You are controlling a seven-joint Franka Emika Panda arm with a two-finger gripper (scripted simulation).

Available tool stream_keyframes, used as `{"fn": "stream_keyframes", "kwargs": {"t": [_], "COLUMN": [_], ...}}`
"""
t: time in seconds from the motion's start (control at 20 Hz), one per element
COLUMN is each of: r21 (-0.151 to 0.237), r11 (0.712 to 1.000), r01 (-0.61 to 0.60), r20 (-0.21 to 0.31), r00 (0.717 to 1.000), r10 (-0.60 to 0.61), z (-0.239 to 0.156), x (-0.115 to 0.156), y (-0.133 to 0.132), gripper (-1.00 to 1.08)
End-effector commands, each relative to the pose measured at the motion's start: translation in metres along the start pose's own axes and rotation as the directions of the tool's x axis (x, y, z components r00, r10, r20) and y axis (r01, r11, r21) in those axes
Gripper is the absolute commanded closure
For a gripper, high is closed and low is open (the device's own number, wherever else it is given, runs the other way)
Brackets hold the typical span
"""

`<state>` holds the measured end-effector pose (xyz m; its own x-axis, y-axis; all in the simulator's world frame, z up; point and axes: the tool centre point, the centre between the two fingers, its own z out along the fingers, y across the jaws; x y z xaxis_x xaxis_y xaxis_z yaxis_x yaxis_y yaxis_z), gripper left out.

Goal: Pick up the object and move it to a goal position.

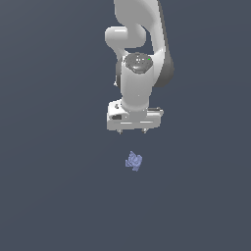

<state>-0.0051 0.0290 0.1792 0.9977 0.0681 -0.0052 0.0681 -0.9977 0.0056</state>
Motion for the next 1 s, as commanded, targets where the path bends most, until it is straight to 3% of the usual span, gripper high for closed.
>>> {"fn": "stream_keyframes", "kwargs": {"t": [0.0,0.55,0.95], "r21": [0.000,0.006,0.009], "r11": [1.000,0.988,0.936], "r01": [-0.009,-0.156,-0.352], "r20": [0.000,0.000,0.001], "r00": [1.000,0.988,0.936], "r10": [0.009,0.156,0.352], "z": [0.001,0.021,0.051], "x": [0.001,0.021,0.046], "y": [0.000,-0.002,-0.004], "gripper": [-0.92,-0.92,-0.92]}}
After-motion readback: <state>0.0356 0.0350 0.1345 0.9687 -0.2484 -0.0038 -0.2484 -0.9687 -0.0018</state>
